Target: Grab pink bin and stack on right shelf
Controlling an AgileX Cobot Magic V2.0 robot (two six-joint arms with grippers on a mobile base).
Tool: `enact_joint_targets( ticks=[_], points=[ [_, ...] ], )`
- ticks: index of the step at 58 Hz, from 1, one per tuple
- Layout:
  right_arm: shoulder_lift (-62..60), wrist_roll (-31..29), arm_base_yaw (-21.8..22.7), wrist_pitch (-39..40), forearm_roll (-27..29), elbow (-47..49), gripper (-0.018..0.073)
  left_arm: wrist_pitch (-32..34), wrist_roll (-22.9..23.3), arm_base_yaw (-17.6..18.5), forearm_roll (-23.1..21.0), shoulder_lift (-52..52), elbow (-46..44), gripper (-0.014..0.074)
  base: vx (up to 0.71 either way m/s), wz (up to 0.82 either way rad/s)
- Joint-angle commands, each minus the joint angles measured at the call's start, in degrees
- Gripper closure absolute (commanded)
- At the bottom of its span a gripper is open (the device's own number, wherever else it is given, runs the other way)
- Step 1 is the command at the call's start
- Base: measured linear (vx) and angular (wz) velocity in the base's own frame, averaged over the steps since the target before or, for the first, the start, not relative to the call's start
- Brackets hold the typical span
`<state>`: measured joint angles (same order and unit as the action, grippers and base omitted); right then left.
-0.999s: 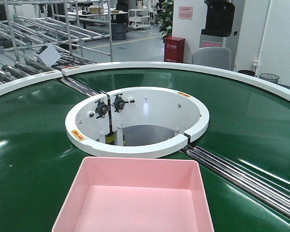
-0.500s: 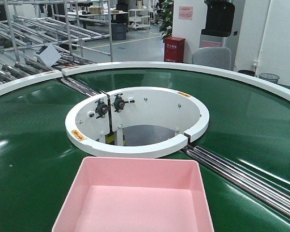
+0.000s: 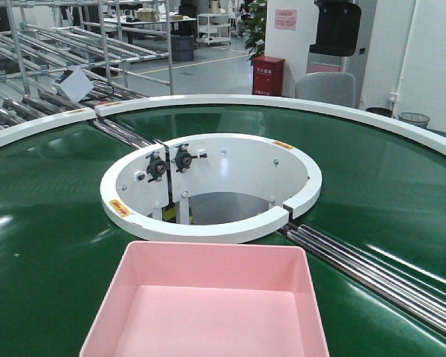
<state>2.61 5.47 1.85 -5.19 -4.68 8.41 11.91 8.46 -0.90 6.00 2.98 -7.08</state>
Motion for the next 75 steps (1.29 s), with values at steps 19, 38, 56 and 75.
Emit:
enact_joint_targets(
  ticks=[19,38,56,75],
  points=[
    [23.17,-0.41,0.41,3.88,-3.04,12.6,0.0563,-15.59,-4.94,0.02,2.7,19.17,-18.72,0.0595,0.0,0.0],
    [33.97,-0.41,0.41,9.04,-2.9,12.6,0.0389,-16.67,-4.94,0.02,2.7,29.31,-17.06,0.0304,0.0,0.0],
    [36.84,1.23,0.41,9.54,-0.3,12.6,0.0106,-17.13,-2.61,0.02,-0.31,32.63,-17.06,0.0022,0.0,0.0],
    [53.25,-7.23,-0.36,-14.07,2.62,33.02,0.0108,-28.7,-7.08,3.24,-3.37,48.81,-33.38,0.0022,0.0,0.0]
  ],
)
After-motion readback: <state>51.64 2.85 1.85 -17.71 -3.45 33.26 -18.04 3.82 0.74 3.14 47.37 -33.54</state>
